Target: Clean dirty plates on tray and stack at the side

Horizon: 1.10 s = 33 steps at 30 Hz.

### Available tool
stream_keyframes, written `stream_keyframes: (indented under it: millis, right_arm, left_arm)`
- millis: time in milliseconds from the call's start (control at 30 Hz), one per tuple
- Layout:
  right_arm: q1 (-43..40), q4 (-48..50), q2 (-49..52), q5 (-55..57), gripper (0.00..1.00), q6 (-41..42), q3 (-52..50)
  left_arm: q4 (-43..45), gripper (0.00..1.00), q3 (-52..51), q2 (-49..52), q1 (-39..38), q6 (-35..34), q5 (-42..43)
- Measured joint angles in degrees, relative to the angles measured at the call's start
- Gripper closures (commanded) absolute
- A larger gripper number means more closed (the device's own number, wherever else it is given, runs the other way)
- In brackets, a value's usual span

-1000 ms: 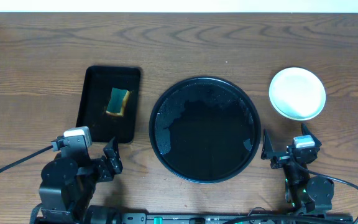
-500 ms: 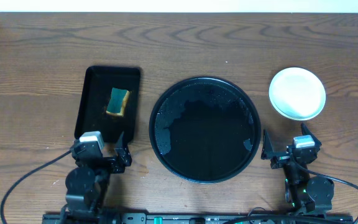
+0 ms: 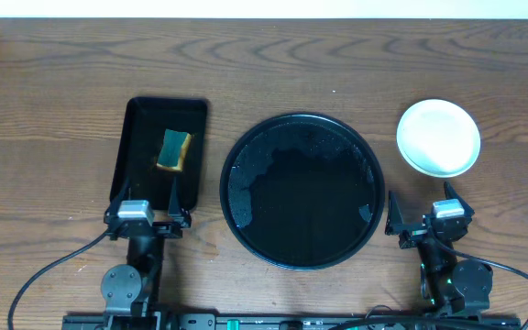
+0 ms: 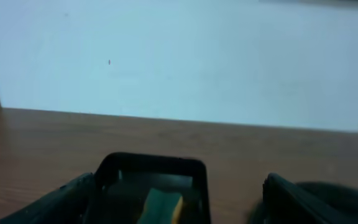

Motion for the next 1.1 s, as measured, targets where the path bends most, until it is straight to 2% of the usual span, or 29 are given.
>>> stream_keyframes:
  millis: [167, 267, 1100]
  right_arm:
    - [0.0, 0.0, 0.0, 0.0, 0.01, 0.0, 0.0]
    - [0.0, 0.0, 0.0, 0.0, 0.01, 0.0, 0.0]
    - [0.0, 0.0, 0.0, -0.2, 0.01, 0.0, 0.0]
  left_arm:
    - [-7.1, 0.14, -0.3, 0.0, 0.0, 0.8, 0.0]
    - [-8.3, 0.14, -0.2, 0.0, 0.0, 0.8, 0.3]
    - [-8.5, 0.14, -0.1, 0.0, 0.0, 0.8, 0.3]
